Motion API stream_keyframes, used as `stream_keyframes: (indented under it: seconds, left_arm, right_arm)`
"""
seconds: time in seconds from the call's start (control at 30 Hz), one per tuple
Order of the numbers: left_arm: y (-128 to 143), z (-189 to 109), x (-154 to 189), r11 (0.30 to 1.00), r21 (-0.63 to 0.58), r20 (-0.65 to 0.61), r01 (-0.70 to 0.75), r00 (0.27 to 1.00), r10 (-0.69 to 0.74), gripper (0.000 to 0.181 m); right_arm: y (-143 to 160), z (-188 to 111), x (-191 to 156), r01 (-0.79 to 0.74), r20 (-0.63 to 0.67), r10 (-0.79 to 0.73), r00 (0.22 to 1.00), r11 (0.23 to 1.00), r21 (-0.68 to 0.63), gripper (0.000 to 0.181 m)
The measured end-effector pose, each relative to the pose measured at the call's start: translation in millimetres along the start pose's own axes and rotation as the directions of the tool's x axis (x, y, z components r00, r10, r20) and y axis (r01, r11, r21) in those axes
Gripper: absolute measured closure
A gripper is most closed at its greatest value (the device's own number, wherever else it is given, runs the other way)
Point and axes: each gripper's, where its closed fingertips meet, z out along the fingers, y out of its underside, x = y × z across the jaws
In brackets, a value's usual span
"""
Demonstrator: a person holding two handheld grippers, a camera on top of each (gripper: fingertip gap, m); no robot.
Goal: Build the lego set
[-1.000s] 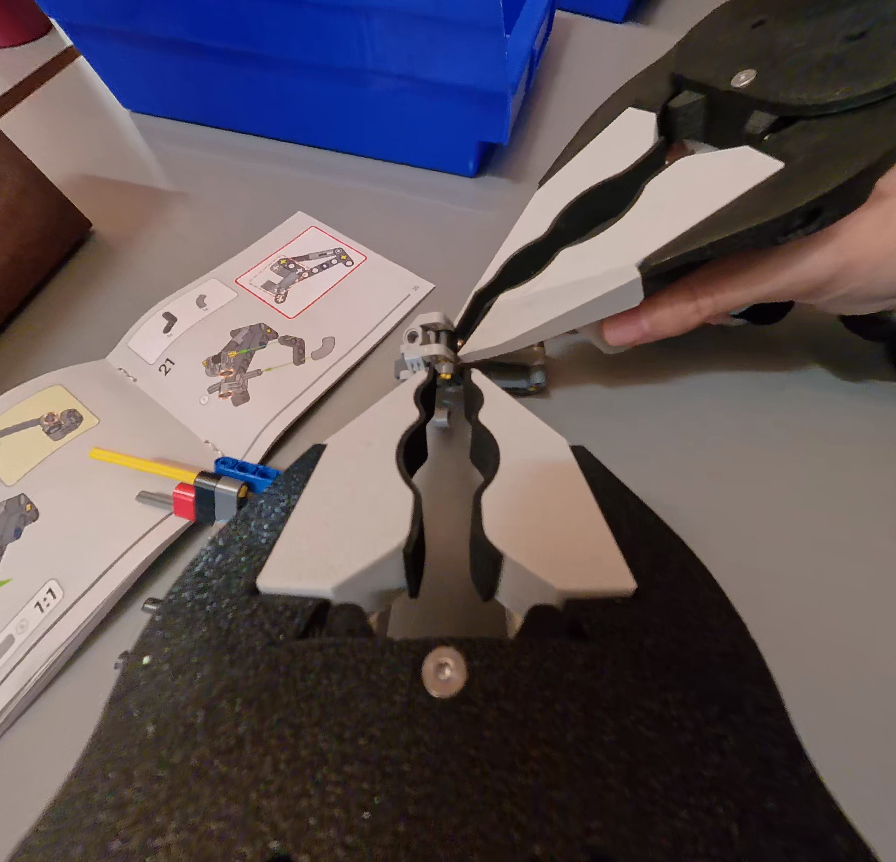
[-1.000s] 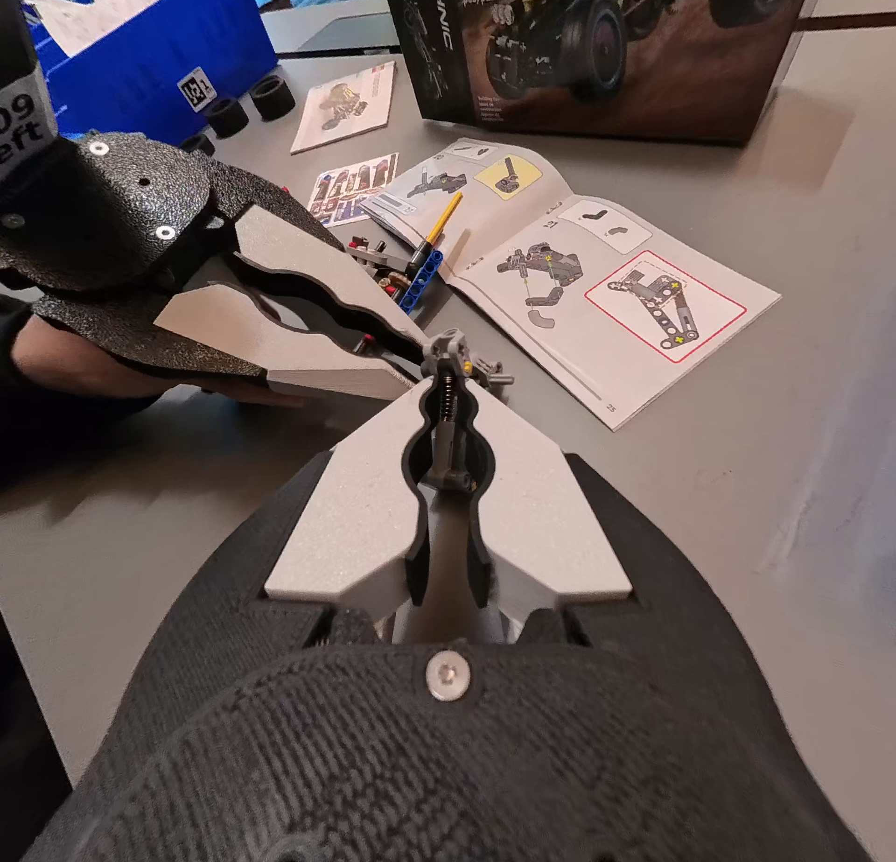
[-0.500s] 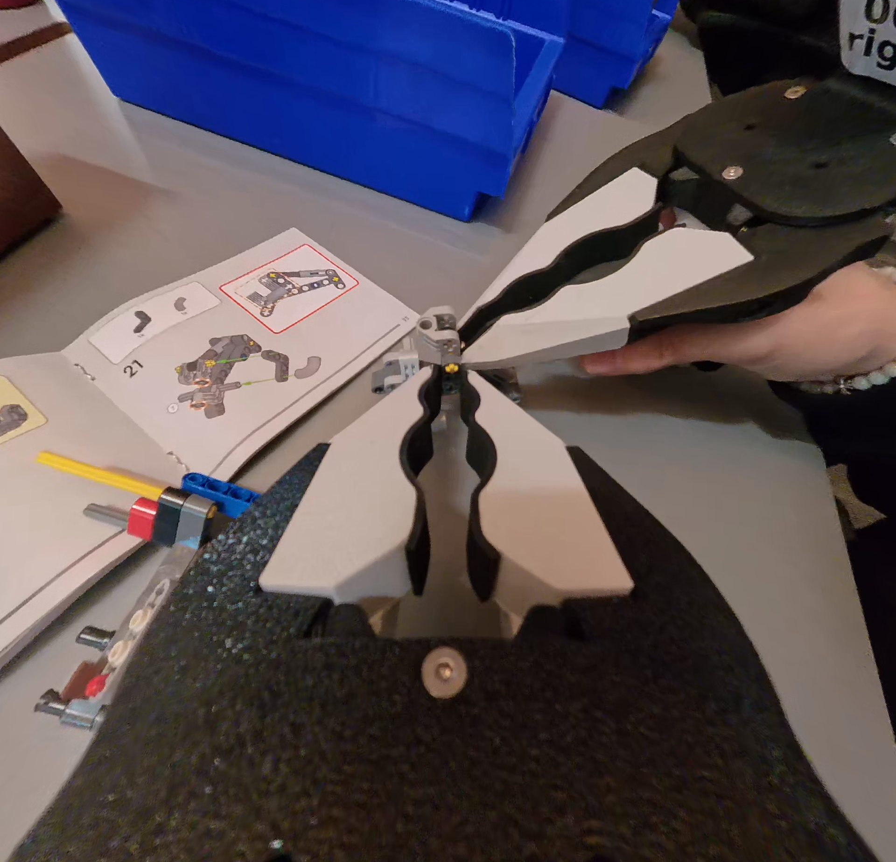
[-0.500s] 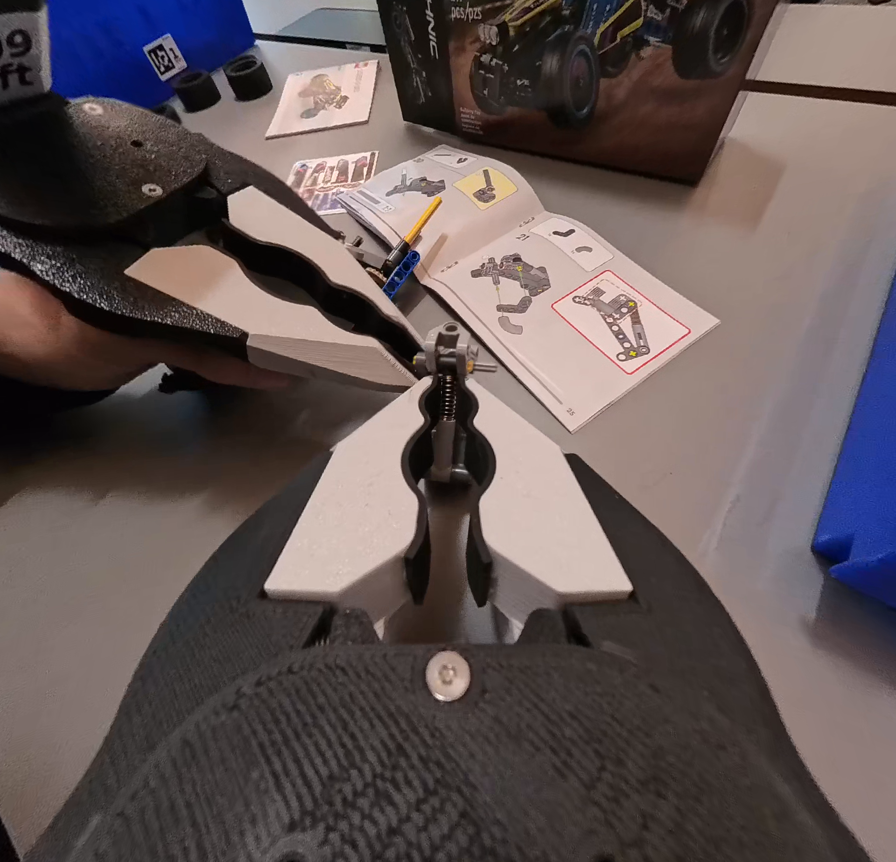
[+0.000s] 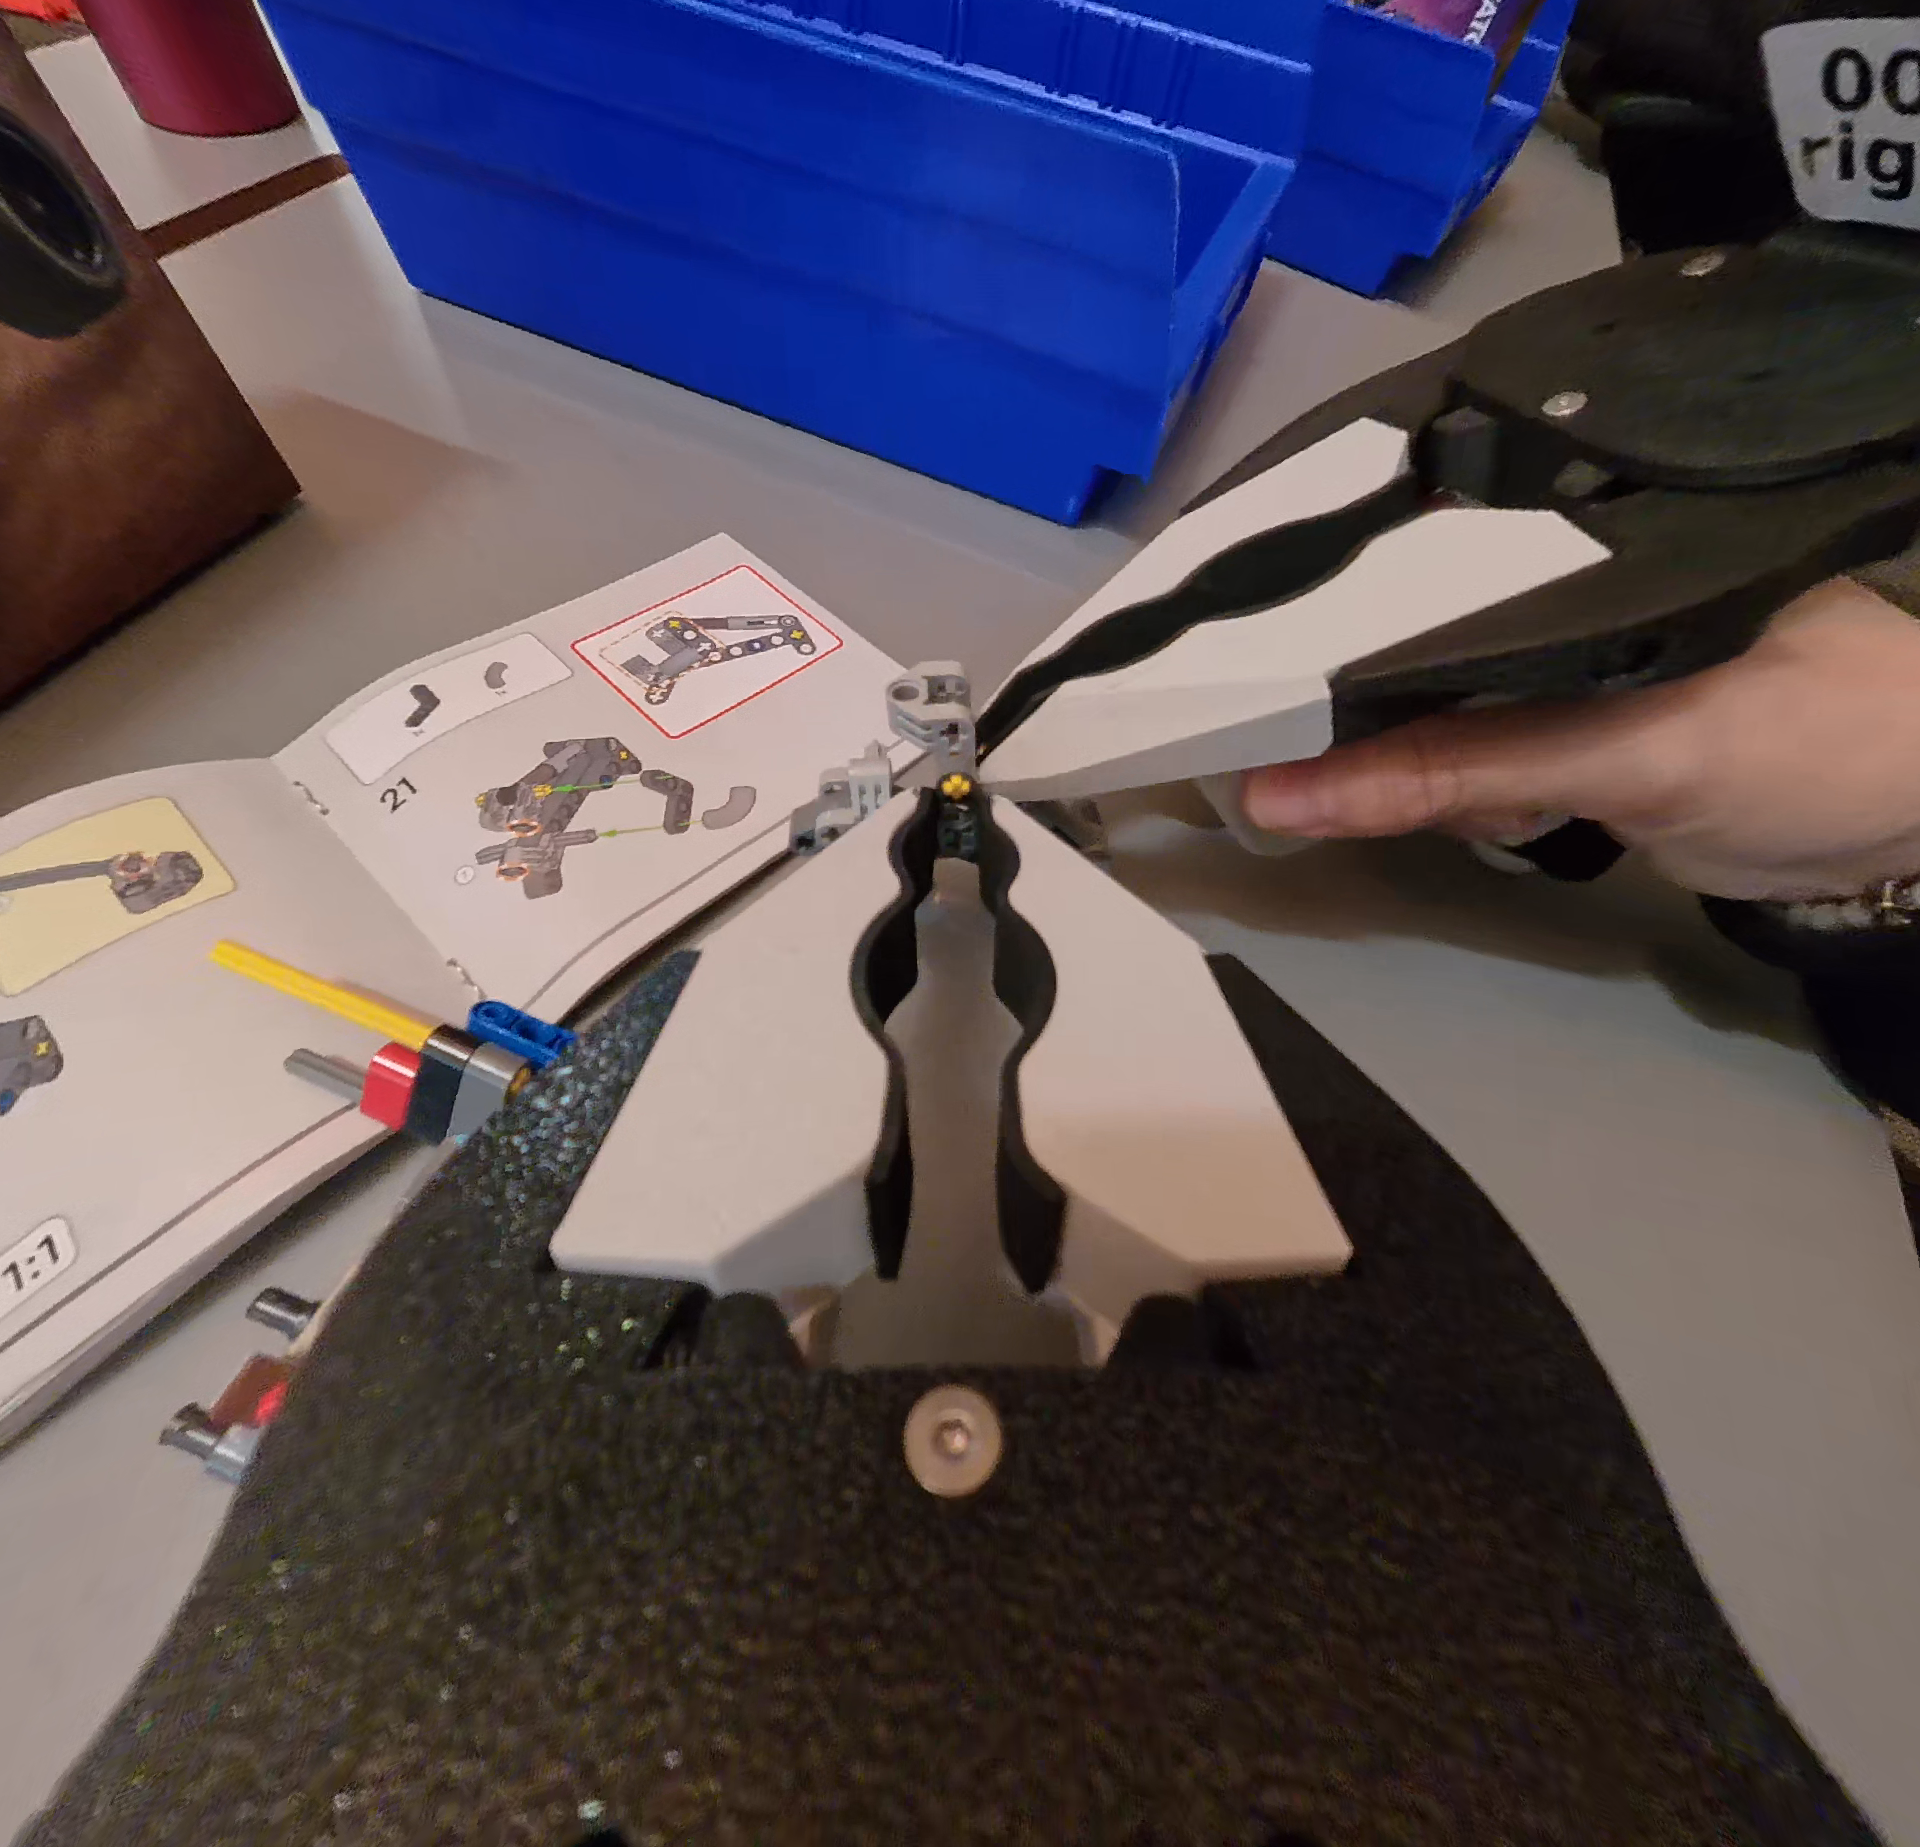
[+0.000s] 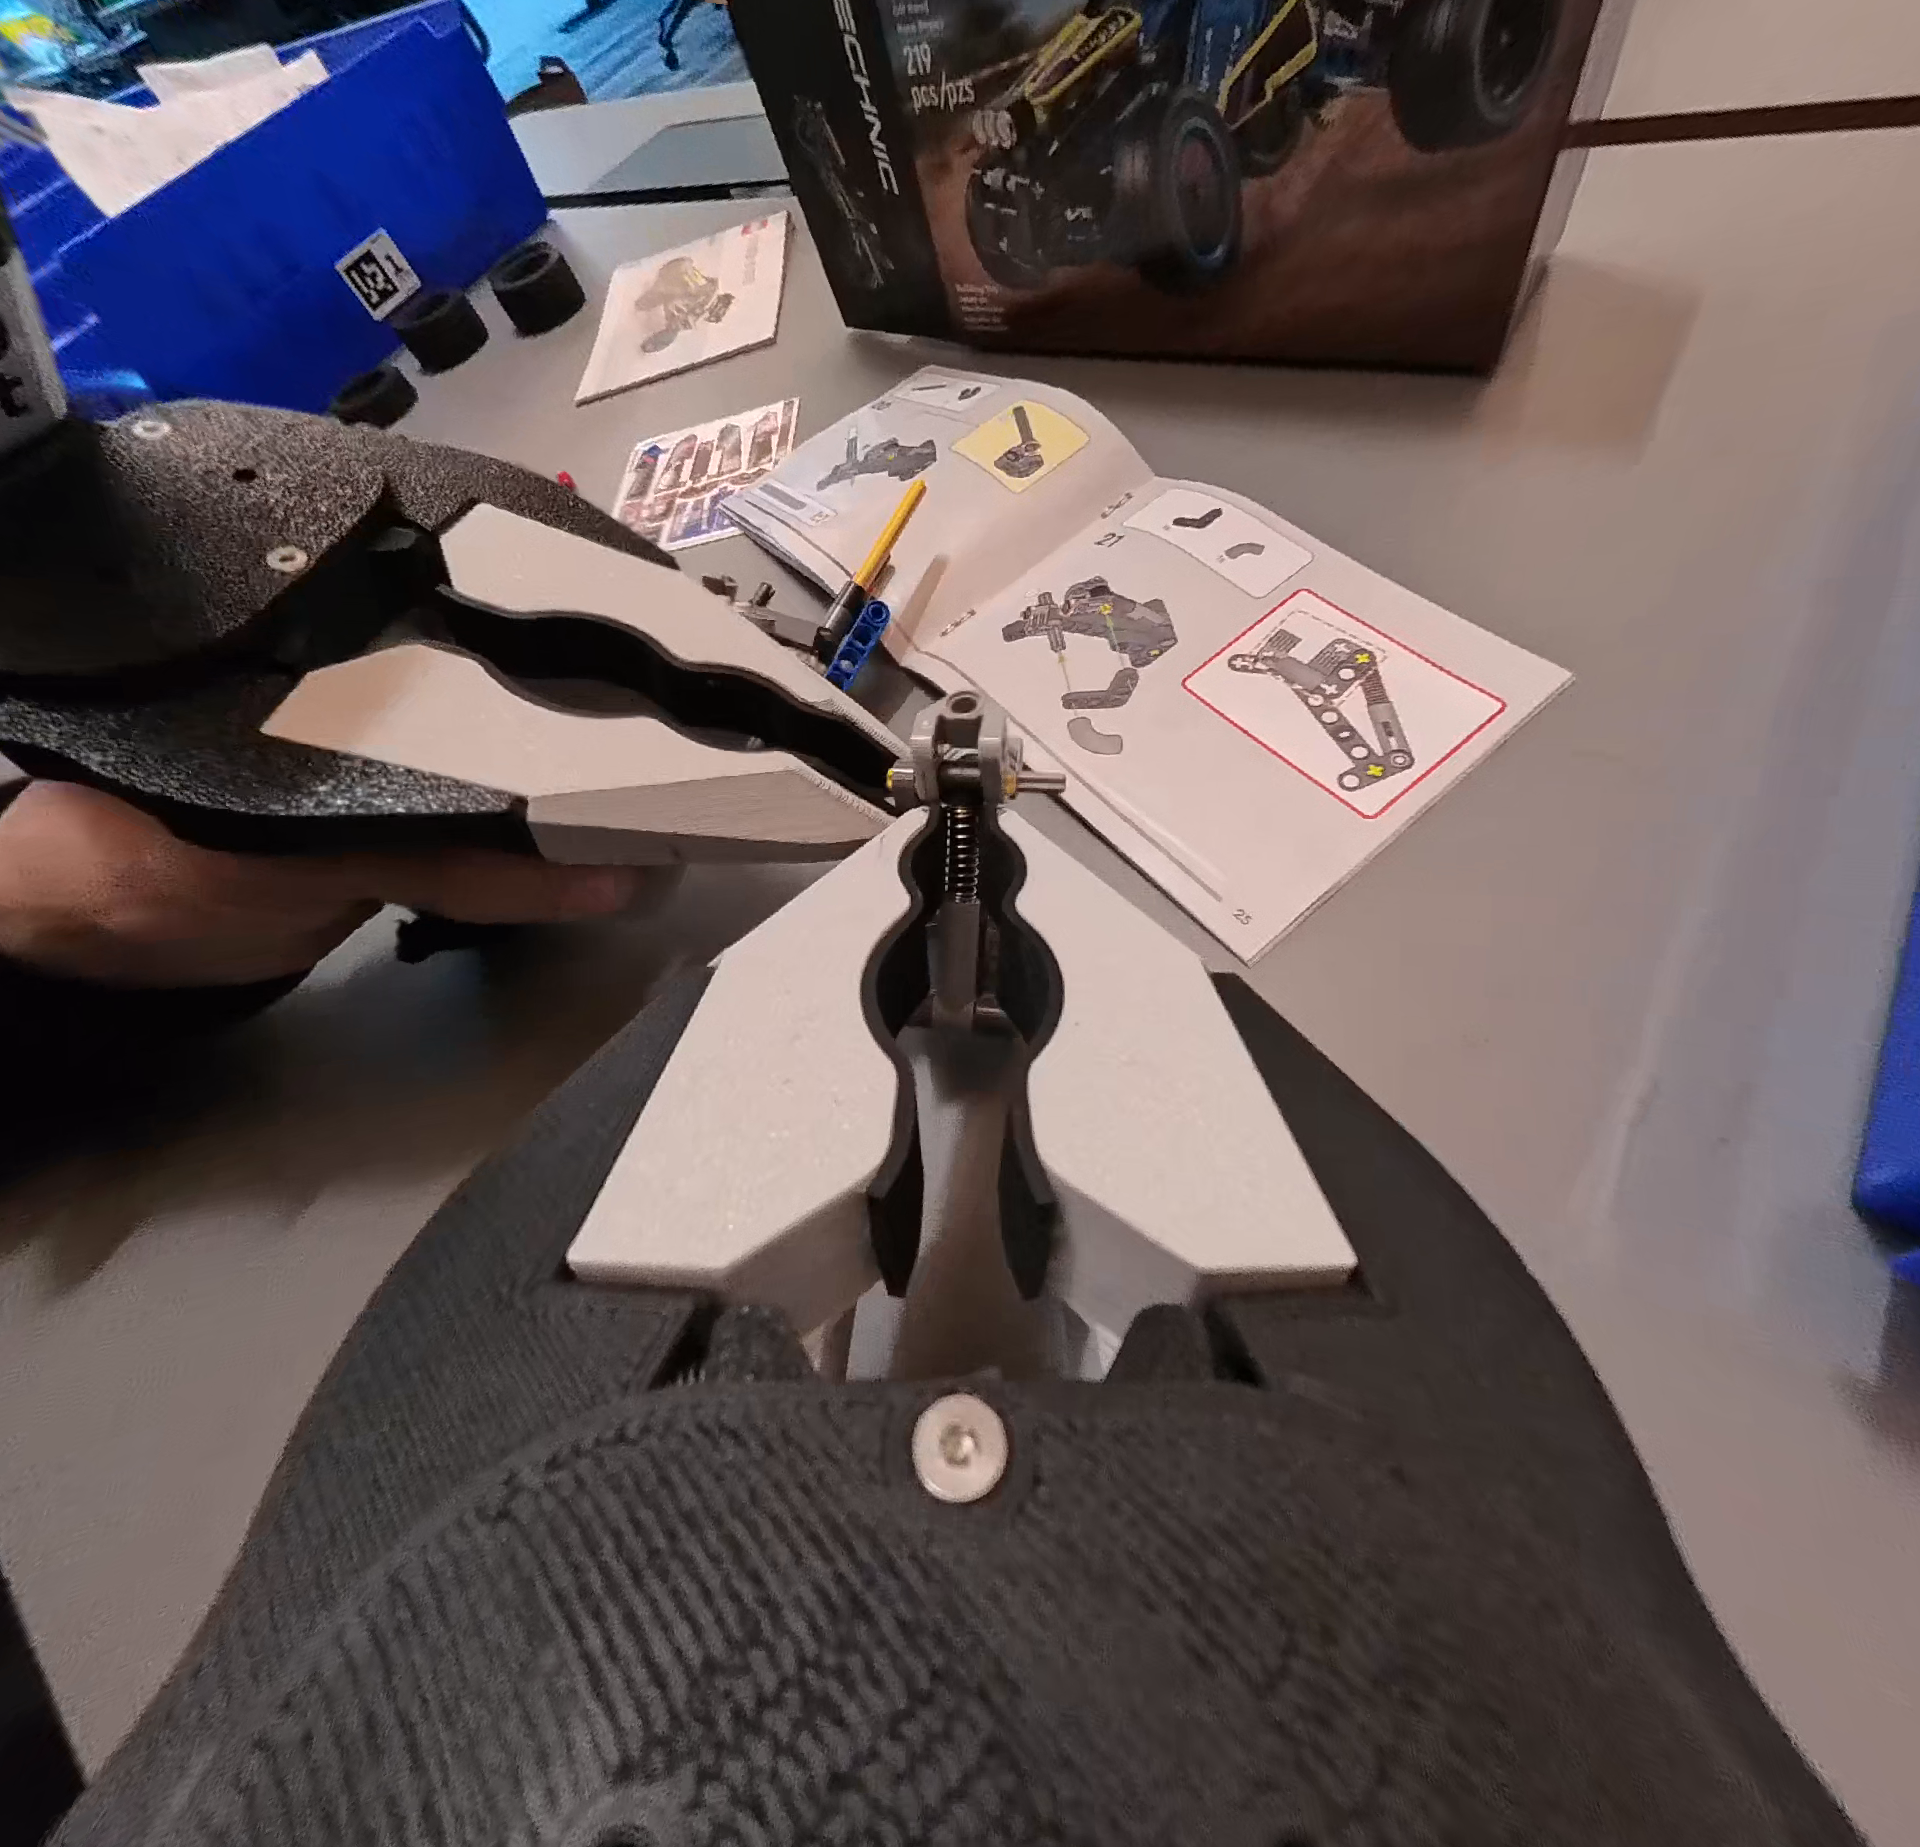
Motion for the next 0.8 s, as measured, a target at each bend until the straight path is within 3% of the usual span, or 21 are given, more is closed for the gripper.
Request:
stream_keyframes:
  seconds: [0.2, 0.5, 0.7, 0.8]
  left_arm:
    - [-8.3, -3.6, 3.0, 0.997, 0.060, -0.048, 0.051, 0.998, -0.048, 0.177]
    - [-12.1, -8.9, -8.9, 0.996, 0.081, 0.093, -0.044, 0.995, 0.036, 0.178]
    - [-10.7, -10.6, -11.1, 0.996, 0.088, 0.110, -0.023, 0.994, 0.013, 0.178]
    - [-8.3, -11.4, -9.6, 0.996, 0.077, 0.101, -0.037, 0.995, 0.029, 0.178]
  right_arm:
    - [-7.2, -5.6, -3.6, -0.139, 0.106, 0.133, 0.985, 0.989, 0.048, 0.177]
    - [-13.1, 3.9, -1.0, -0.072, -0.039, 0.076, 0.996, 0.992, 0.109, 0.178]
    - [-12.2, 7.8, -0.7, -0.059, -0.071, 0.066, 0.995, 0.994, 0.096, 0.178]
    - [-9.1, 8.0, -3.6, -0.114, -0.019, 0.116, 0.993, 0.990, 0.083, 0.177]
